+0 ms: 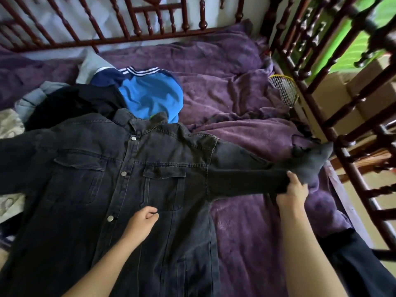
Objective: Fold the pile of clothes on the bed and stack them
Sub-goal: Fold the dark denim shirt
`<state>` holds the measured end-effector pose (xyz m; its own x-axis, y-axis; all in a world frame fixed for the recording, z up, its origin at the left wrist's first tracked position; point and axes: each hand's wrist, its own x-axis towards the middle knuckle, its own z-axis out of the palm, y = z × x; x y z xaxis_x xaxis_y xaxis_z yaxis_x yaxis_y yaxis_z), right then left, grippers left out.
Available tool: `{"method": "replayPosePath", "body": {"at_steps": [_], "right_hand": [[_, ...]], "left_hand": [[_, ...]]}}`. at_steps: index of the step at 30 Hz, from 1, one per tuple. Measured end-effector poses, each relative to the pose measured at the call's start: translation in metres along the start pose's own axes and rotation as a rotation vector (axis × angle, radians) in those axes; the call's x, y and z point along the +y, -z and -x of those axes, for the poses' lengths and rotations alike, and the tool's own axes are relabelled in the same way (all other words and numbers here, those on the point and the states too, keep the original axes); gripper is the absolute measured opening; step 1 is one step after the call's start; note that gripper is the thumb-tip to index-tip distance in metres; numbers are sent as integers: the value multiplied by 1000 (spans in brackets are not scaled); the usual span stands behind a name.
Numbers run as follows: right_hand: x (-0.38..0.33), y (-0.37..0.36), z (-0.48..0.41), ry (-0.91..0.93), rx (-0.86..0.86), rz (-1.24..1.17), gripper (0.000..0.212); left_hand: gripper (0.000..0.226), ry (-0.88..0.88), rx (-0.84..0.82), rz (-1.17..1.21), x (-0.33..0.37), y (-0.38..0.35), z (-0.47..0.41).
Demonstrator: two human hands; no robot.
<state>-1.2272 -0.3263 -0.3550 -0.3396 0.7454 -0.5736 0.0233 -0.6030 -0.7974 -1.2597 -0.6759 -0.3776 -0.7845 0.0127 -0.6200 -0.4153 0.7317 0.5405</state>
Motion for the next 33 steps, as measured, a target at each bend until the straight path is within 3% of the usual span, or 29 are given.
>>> {"method": "replayPosePath", "body": {"at_steps": [2,3,4,6,8,9,11,13,15,19,23,26,27,29,31,33], "right_hand": [[-1,-28,20,452,2,323,20],[4,-41,31,610,-95,556,16],[11,-55,52,693,-262,842,8],[42,-67,86,817,-613,1355,21],[84,-59,110,1032,-1012,1533,24],[105,-49,121,1076,-1169,1695,35],[149,-16,126,810,-1405,1991,70],[165,11,134,466,-1468,2146,81],[172,24,139,412,-1397,2085,80],[174,26,138,477,-1262,1964,71],[172,15,138,487,-1059,1952,53],[175,0,145,609,-1038,2015,51],[176,-3,150,642,-1052,2046,52],[179,-8,156,677,-1076,2092,49],[182,-10,159,676,-1101,2090,39],[184,-8,163,748,-1110,2024,30]], "left_hand": [[21,-14,20,66,1,4,0],[22,-18,26,99,2,6,0],[24,-18,28,130,2,9,-1],[30,14,19,278,1,15,0],[45,103,20,685,-4,25,-3],[53,164,29,949,-9,31,-4],[64,289,68,1288,-27,41,-6],[74,403,46,1272,-49,41,-2],[75,487,64,1167,-68,35,6],[65,506,171,1219,-81,34,9],[73,391,339,916,-75,47,-5],[66,187,298,695,-57,55,-12],[60,93,282,543,-52,54,-14],[59,-167,253,-51,-46,48,-16],[67,-380,107,-591,-41,41,-17],[73,-472,-37,-879,-35,35,-17]]}}
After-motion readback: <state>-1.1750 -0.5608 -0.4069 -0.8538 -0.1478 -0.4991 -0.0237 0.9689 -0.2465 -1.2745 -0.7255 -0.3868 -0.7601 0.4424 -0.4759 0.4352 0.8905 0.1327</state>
